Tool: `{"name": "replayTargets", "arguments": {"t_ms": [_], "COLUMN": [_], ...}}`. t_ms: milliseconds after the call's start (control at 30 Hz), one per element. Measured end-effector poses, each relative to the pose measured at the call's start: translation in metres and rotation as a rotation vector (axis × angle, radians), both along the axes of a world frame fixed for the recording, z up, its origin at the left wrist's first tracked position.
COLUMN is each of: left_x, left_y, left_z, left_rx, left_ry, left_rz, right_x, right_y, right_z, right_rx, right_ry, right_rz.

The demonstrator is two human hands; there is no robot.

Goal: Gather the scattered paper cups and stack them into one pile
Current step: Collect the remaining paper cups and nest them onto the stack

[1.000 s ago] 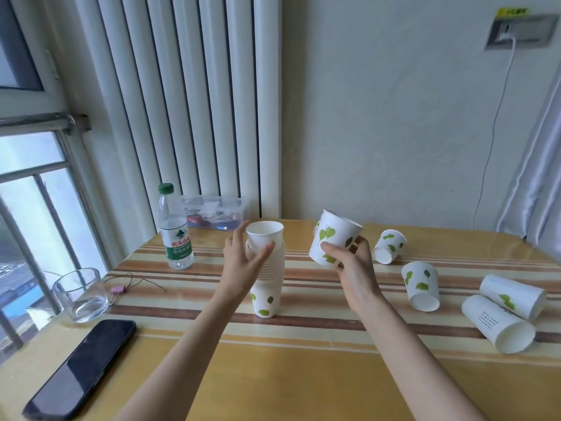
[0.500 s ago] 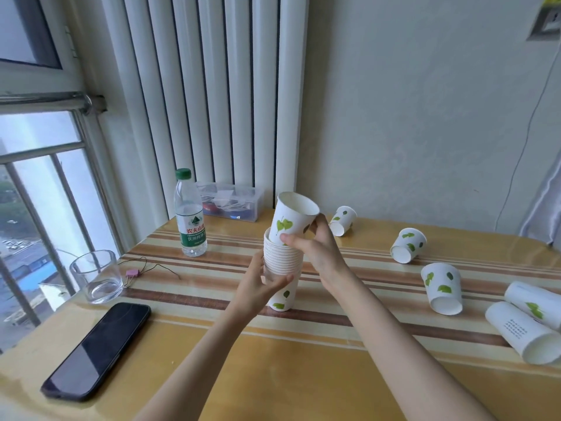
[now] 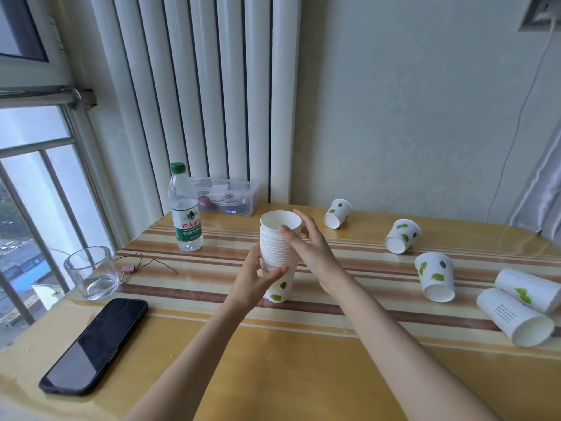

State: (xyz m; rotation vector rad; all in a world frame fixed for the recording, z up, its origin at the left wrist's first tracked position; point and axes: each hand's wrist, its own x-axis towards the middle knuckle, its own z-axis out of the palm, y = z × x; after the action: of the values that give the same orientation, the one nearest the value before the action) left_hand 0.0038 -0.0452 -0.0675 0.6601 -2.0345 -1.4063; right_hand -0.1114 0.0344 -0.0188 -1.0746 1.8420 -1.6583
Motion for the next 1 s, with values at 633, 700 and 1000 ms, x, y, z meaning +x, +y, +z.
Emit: {"name": "replayTargets", "arguments": {"t_ms": [633, 700, 1000], "left_x": [-0.069, -0.101, -0.245], "left_y": [0.107, 0.107, 0.09], "left_z": [-0.021, -0.022, -0.018], "left_rx": [-0.252, -0.19, 0.026], "left_ry": [-0.034, -0.053, -0.091], "left_rz": [-0.145, -0.153, -0.11], "right_x": [-0.121, -0.147, -0.197], "right_y": [0.181, 0.181, 0.161], "right_z": [-0.054, -0.053, -0.085], "right_rx": [0.046, 0.148, 0.291], "right_ry": [0.166, 0.157, 0.073], "right_rz": [-0.848, -0.859, -0.721]}}
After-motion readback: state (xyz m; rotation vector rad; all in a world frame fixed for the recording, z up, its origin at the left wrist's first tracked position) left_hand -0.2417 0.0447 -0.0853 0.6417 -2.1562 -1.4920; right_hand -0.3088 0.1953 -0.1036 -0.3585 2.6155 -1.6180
